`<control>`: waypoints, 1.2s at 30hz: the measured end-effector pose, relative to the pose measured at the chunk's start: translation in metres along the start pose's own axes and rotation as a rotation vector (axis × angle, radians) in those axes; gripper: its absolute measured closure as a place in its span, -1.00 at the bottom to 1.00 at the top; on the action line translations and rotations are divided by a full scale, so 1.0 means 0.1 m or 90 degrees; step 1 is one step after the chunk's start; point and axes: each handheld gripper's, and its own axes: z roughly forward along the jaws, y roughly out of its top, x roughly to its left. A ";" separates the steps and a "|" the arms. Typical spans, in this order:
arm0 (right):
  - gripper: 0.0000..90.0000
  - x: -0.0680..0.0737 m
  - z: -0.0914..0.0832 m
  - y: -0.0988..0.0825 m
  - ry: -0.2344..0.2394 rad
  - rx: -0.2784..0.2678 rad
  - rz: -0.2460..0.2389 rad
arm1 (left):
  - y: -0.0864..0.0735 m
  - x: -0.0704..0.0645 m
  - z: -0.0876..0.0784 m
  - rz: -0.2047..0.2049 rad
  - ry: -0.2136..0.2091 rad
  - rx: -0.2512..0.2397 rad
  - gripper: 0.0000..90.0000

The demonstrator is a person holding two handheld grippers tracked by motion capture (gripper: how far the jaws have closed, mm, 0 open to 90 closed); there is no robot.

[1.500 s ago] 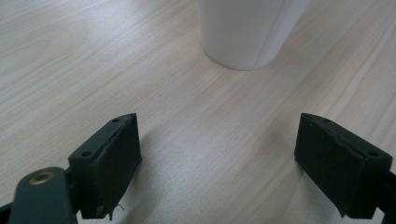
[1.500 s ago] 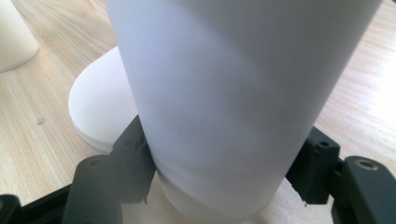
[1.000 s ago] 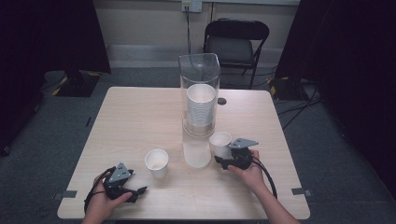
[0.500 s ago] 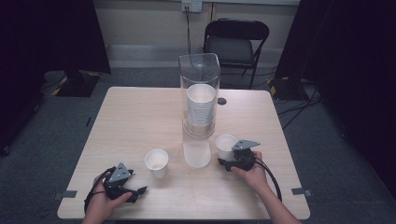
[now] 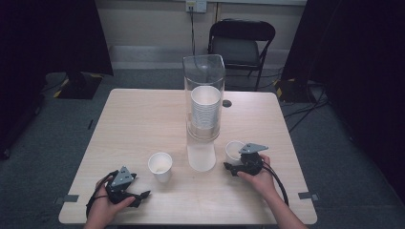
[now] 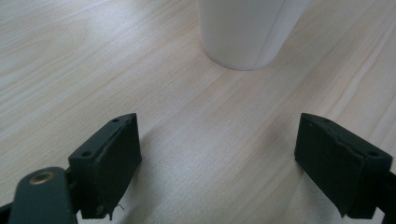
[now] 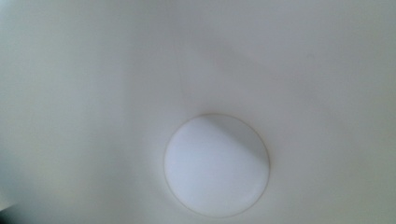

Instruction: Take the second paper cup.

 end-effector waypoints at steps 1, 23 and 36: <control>-0.49 0.00 -0.02 -0.01 -0.001 -0.005 0.004 | 0.00 0.00 0.00 0.000 0.000 0.000 -0.69; -0.64 -0.10 -0.34 -0.09 -0.013 -0.006 0.009 | 0.00 0.00 0.00 0.000 0.000 0.000 -0.69; -0.63 -0.19 -0.56 -0.26 -0.017 0.004 0.013 | 0.00 0.00 0.00 0.000 0.000 0.000 -0.69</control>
